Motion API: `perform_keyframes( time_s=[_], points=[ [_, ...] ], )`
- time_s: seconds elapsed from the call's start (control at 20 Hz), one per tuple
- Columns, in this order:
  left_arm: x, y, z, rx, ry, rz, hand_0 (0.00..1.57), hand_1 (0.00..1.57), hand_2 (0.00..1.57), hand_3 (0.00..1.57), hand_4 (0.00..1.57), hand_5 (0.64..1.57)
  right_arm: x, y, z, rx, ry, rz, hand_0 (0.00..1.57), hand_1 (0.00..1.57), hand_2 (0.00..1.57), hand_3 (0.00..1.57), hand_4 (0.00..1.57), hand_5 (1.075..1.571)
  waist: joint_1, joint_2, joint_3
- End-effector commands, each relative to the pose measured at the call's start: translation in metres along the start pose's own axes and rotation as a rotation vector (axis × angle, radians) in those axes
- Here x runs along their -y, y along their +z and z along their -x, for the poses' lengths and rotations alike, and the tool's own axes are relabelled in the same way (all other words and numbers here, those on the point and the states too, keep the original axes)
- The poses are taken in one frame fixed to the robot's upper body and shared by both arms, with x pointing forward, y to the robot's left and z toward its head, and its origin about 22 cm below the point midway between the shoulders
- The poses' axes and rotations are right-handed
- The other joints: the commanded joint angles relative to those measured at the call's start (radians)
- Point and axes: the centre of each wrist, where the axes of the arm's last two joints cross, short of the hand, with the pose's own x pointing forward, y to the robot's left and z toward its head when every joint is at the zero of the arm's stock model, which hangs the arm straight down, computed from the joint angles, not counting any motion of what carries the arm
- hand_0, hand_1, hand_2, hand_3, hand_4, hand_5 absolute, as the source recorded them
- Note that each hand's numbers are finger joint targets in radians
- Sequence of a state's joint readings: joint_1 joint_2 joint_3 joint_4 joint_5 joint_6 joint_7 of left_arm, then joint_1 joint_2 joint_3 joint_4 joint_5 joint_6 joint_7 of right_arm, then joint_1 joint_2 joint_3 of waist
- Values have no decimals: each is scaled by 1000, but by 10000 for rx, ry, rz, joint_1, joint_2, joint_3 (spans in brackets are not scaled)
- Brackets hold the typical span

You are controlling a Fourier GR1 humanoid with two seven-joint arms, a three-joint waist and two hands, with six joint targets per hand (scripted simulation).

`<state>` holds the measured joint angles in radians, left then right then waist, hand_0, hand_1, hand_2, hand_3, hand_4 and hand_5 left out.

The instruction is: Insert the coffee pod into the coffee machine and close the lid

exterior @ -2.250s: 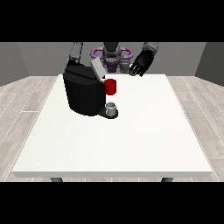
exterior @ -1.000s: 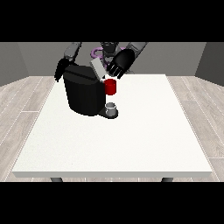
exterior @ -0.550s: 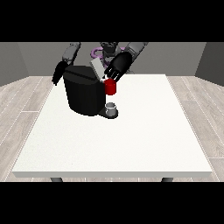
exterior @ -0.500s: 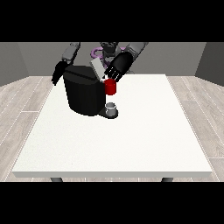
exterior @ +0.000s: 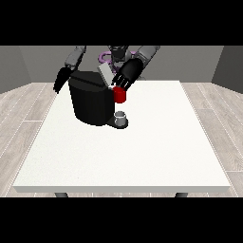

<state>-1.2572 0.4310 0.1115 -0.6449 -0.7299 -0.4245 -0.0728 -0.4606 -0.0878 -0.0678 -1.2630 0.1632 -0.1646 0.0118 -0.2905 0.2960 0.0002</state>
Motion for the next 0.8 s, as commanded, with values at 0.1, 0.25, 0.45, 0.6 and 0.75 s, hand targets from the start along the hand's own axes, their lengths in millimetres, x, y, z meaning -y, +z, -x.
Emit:
perform_keyframes(
  time_s=[0.1, 0.25, 0.45, 0.6, 0.75],
  points=[
    [-29, 8, -2, 221, -172, -609, 1231, 1231, 1267, 1211, 389, 1571, 4, -1, 0, 387, 92, 174, 0, 0, 0, 0, 0, 1571, -209, 418, 1],
    [-22, 8, 9, 112, -127, -569, 1207, 1207, 1244, 1206, 356, 1571, -13, 4, -7, 122, -120, 71, 0, 0, 0, 0, 0, 1571, -243, 141, -2],
    [-10, 2, -2, 539, -382, -787, 1202, 1202, 1218, 1176, 360, 1571, -1, 0, 1, 380, -139, 257, 0, 0, 0, 0, 0, 1571, -15, 339, 1],
    [-11, 1, -4, 292, -546, -1026, 1241, 1241, 1255, 1199, 290, 1571, 3, -2, -3, 136, 6, -88, 0, 0, 0, 0, 0, 1571, -249, 226, 0],
    [-4, -1, -2, -38, -1061, -672, 1209, 1209, 1228, 1132, 0, 1571, -5, -2, -5, 126, -37, 47, 0, 0, 0, 0, 0, 1571, -138, 142, 2]
  ],
)
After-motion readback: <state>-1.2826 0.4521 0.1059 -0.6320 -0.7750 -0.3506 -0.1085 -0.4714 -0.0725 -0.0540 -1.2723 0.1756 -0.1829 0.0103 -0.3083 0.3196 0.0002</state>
